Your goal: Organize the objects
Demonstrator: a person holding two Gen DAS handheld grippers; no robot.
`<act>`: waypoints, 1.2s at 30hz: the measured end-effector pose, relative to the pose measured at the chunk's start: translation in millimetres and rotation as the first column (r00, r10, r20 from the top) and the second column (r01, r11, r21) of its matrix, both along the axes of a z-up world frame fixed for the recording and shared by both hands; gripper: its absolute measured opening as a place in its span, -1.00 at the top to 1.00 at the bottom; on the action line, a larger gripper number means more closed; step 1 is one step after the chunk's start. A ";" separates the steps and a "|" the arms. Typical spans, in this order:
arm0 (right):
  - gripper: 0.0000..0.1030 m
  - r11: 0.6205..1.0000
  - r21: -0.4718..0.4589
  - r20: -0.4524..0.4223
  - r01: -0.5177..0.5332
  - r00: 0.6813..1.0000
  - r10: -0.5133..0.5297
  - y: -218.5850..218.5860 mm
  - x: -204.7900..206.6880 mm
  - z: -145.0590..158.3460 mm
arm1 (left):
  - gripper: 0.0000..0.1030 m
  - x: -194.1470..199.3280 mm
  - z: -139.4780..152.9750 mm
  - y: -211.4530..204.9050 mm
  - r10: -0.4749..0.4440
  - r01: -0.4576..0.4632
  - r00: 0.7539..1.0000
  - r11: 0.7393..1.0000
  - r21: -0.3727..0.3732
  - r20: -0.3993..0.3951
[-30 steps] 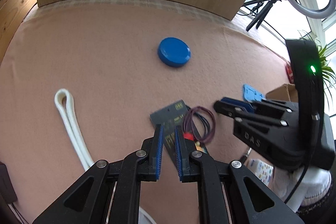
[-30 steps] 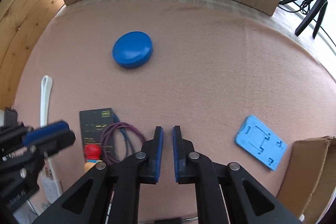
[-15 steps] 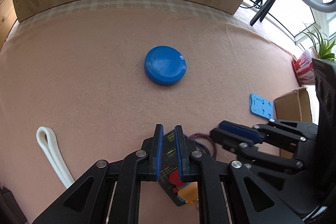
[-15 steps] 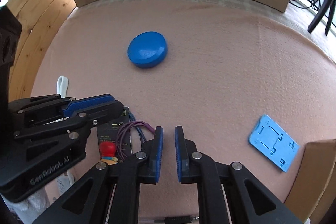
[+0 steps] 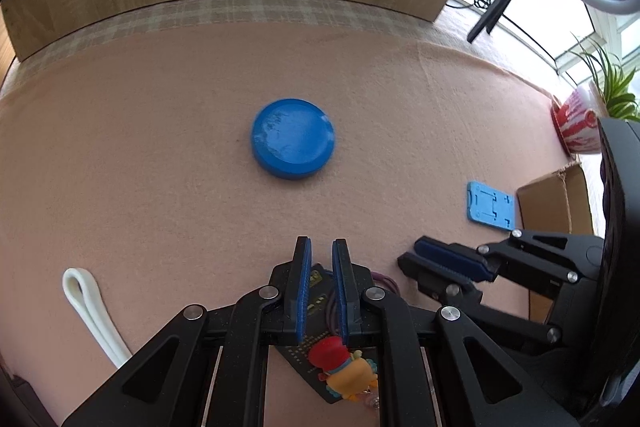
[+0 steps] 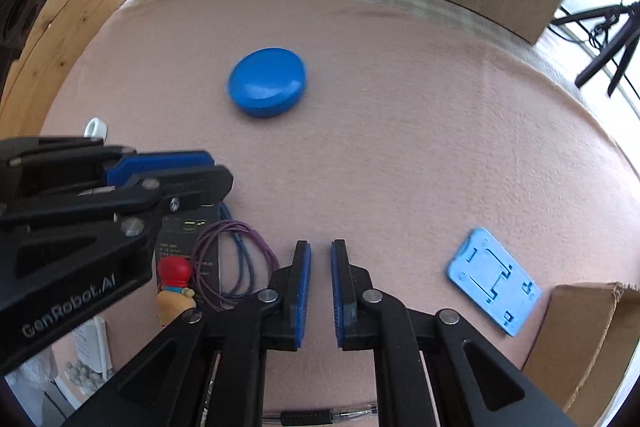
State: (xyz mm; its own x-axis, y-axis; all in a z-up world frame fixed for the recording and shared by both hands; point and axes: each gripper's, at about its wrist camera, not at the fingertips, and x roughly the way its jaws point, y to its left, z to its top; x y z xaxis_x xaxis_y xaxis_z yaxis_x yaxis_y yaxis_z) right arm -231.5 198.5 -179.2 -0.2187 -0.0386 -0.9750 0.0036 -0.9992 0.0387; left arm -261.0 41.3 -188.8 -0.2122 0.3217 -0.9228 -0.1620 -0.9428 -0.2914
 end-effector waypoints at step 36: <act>0.82 0.992 -0.124 -0.002 -0.006 1.000 0.006 -21.9 -17.1 -9.1 | 0.77 31.8 -3.0 -31.3 0.046 -0.046 0.999 0.996 -0.074 -0.006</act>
